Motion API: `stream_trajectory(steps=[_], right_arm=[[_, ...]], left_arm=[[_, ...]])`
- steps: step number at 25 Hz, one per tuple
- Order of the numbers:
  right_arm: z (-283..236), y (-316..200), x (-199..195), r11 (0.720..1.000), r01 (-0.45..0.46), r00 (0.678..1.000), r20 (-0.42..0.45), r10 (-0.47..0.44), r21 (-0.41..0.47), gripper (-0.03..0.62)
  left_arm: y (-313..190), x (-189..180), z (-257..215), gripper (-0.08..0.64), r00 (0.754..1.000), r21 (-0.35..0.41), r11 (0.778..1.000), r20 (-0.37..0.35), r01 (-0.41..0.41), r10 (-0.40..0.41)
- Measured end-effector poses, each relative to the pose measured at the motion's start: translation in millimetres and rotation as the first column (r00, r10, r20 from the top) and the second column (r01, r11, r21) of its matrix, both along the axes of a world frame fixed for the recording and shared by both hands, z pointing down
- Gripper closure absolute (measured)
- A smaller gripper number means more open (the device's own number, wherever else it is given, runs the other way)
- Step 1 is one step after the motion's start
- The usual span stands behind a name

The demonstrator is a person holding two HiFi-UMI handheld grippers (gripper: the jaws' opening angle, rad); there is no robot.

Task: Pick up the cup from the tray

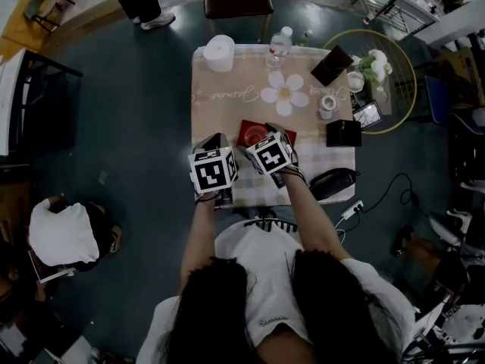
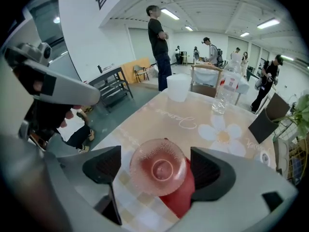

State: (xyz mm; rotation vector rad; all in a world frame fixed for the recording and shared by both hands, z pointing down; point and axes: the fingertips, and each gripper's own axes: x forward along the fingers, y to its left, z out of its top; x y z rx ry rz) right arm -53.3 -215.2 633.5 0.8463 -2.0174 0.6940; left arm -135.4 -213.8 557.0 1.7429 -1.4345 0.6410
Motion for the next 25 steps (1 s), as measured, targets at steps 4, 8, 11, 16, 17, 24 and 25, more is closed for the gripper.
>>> stream_trajectory(steps=[4,8,11,16,17,24,25], right_arm=[[13.1,0.4,-0.9,0.999,0.015,1.000,-0.013,-0.016,-0.031,0.163],[18.8,-3.7,0.5,0.999,0.028,0.999,-0.037,-0.029,-0.042,0.164],[21.2,-6.3,-1.3,0.998,0.028,0.999,-0.033,-0.030,-0.055,0.164],[28.5,-5.3,1.3,0.996,0.032,0.998,-0.046,-0.036,-0.081,0.175],[29.0,-3.7,1.0,0.996,0.034,0.998,-0.046,-0.038,-0.086,0.179],[25.8,-2.7,0.0,0.995,0.056,0.997,-0.057,-0.061,-0.083,0.184],[24.0,-3.1,0.2,0.995,0.059,0.996,-0.055,-0.064,-0.084,0.184]], left_arm=[[-5.6,-2.6,6.4,0.555,1.000,-0.014,1.000,0.003,0.015,-0.015],[-10.7,-2.4,8.4,0.555,1.000,-0.025,1.000,0.004,0.016,-0.016],[-12.8,-1.6,11.6,0.555,1.000,-0.032,0.999,0.016,0.010,-0.009],[-13.8,-3.9,15.0,0.555,1.000,-0.041,0.999,0.012,0.025,-0.024],[-13.9,-4.8,15.3,0.555,1.000,-0.041,0.999,0.015,0.027,-0.027],[-15.6,-11.2,13.5,0.555,0.999,-0.033,0.998,0.007,0.050,-0.050],[-16.1,-10.7,13.2,0.555,0.999,-0.032,0.998,0.005,0.048,-0.048]])
